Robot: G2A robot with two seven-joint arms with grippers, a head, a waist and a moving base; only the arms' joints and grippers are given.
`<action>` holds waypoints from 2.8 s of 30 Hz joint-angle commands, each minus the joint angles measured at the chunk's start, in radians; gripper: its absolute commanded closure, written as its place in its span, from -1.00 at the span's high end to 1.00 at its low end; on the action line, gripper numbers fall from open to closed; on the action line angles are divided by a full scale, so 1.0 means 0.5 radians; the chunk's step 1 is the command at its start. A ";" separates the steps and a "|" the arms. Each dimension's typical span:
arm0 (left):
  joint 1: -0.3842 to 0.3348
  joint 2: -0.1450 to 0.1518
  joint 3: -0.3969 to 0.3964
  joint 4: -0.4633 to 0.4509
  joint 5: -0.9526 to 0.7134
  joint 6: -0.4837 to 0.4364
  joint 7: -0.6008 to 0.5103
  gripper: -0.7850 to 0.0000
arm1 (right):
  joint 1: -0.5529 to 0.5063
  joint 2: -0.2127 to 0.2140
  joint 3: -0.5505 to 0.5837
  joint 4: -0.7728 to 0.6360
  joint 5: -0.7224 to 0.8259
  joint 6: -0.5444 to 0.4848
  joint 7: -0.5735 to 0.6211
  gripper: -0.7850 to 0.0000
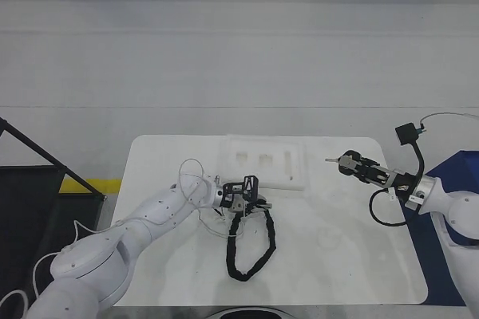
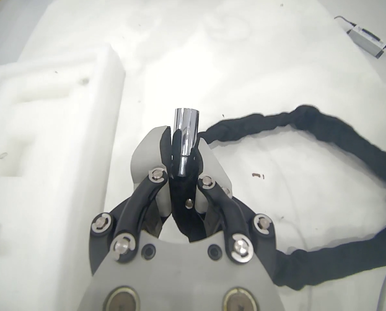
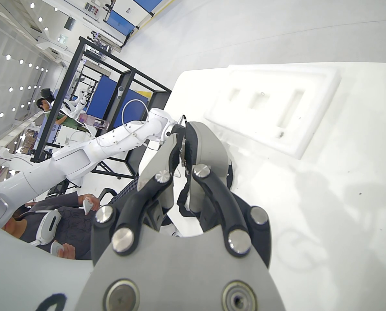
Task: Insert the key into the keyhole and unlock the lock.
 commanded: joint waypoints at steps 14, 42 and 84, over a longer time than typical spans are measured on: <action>-0.024 0.145 -0.288 -0.620 -0.126 -0.368 0.243 -1.00 | -0.032 0.016 0.039 -0.085 -0.045 0.035 0.119 -1.00; -0.074 -0.084 -0.166 -0.602 -0.203 -0.123 0.689 -1.00 | -0.508 0.084 0.607 -0.704 0.081 0.258 0.337 -1.00; -0.191 -0.121 0.272 -0.306 -0.112 0.455 1.268 -1.00 | -0.664 0.109 0.428 -1.086 -0.546 0.164 0.158 -1.00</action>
